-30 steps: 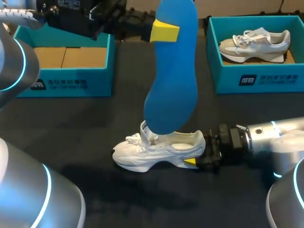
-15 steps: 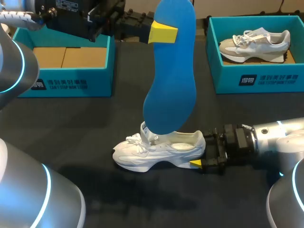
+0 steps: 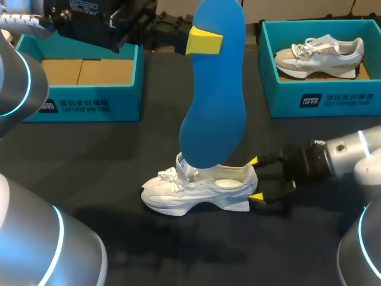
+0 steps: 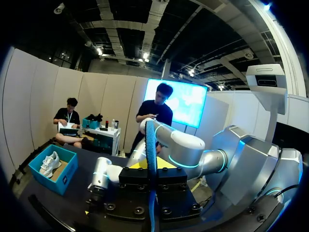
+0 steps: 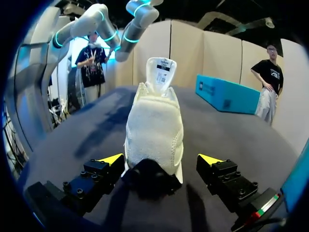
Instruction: Take the shoe out of the shoebox, open the shoe tongue, remove and reinsert the insole, then place the shoe into the shoebox
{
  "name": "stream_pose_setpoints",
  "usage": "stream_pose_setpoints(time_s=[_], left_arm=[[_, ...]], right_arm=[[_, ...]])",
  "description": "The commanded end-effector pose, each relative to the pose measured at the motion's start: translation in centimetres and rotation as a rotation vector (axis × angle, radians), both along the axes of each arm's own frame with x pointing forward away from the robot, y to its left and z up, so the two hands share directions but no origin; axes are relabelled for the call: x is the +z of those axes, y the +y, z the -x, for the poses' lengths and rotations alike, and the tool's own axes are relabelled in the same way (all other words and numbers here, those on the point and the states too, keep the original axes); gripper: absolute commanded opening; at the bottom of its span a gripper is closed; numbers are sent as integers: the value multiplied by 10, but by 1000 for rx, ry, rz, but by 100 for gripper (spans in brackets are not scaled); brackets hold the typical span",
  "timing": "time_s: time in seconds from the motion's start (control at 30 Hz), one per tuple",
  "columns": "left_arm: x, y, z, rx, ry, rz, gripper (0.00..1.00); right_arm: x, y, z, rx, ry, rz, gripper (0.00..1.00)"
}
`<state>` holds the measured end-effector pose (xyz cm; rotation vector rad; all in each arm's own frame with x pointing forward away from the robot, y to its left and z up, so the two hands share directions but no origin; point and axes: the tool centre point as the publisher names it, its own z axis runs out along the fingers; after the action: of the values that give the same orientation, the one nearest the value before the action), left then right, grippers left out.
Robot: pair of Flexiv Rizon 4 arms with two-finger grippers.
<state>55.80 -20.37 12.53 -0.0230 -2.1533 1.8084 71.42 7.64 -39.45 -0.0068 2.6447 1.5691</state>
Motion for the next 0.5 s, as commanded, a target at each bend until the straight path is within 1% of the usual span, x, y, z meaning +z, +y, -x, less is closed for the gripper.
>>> stream_pose_setpoints(time_s=[0.03, 0.13, 0.17, 0.23, 0.5], left_arm=[[-1, -1, 0, -1, 0, 1, 0], [-1, -1, 0, -1, 0, 1, 0], [-1, -1, 0, -1, 0, 1, 0], [-1, -1, 0, -1, 0, 1, 0], [-1, -1, 0, -1, 0, 1, 0]], right_arm=[[28, -9, 11, -30, -19, 182, 100], [37, -12, 12, -36, -39, 239, 100], [40, -12, 13, -40, -43, 298, 100], [44, -13, 13, -36, -47, 369, 100], [53, -16, 14, -12, 3, 623, 100]])
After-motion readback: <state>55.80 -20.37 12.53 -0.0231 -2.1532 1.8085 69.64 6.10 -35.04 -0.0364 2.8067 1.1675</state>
